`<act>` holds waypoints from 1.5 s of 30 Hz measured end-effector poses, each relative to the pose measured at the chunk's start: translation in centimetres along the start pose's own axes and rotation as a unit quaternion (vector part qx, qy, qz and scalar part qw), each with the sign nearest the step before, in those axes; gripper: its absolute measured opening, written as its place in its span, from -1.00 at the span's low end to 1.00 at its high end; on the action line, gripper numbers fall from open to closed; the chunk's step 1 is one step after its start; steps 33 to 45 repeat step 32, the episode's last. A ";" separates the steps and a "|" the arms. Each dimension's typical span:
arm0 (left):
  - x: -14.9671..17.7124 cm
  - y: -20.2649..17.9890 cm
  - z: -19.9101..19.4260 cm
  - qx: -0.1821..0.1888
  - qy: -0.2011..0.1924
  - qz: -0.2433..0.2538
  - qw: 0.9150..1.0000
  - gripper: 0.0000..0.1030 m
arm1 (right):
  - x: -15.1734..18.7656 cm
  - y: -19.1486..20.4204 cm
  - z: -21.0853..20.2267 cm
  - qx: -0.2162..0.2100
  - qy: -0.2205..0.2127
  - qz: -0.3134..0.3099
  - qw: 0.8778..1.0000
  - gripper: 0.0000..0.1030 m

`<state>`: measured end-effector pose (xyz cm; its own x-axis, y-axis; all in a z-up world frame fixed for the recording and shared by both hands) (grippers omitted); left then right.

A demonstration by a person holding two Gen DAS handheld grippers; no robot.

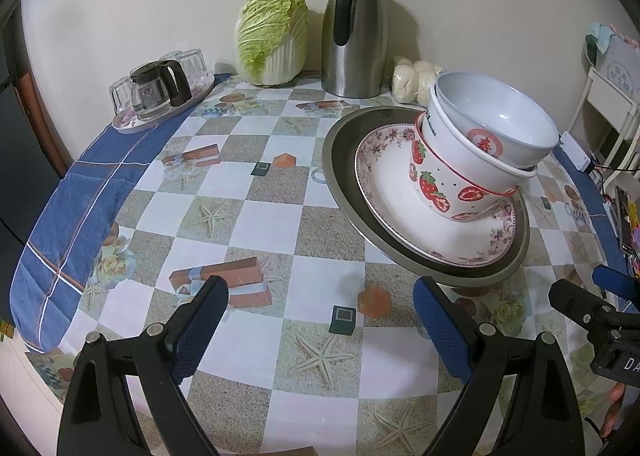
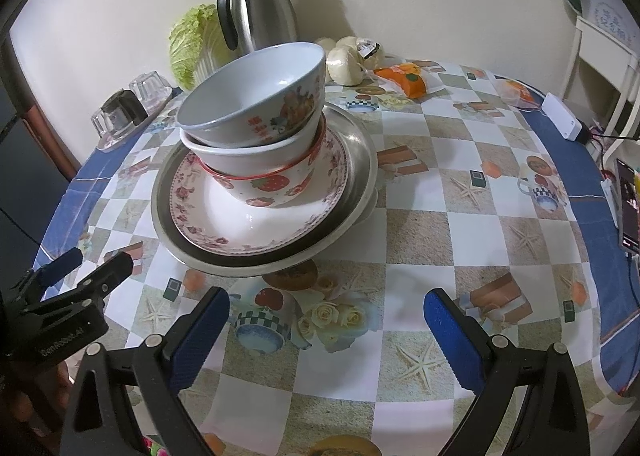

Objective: Organize plates and bowls

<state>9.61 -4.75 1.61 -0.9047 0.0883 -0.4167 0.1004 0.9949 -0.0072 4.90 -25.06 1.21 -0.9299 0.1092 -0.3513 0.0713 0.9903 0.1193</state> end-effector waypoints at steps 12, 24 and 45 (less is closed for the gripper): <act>0.0 -0.3 0.1 -0.002 0.001 0.006 1.000 0.83 | -0.2 0.1 -0.2 -0.002 -0.002 0.000 1.000 0.93; -0.1 -0.4 -0.2 -0.006 -0.006 0.010 1.000 0.82 | -0.4 0.3 -0.7 -0.004 -0.008 -0.005 1.000 0.93; 0.1 -0.5 -0.6 -0.009 -0.020 0.011 1.000 0.82 | -0.4 0.5 -0.8 -0.006 -0.008 -0.007 1.000 0.93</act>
Point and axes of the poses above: each gripper's, at about its wrist camera, not at the fingertips, and z roughly the way its jaws point, y to its left, x to its underside, the point moved 1 cm from there along z, roughly the way its jaws point, and after that the axes turned 12 degrees about y, right-handed, at the moved point
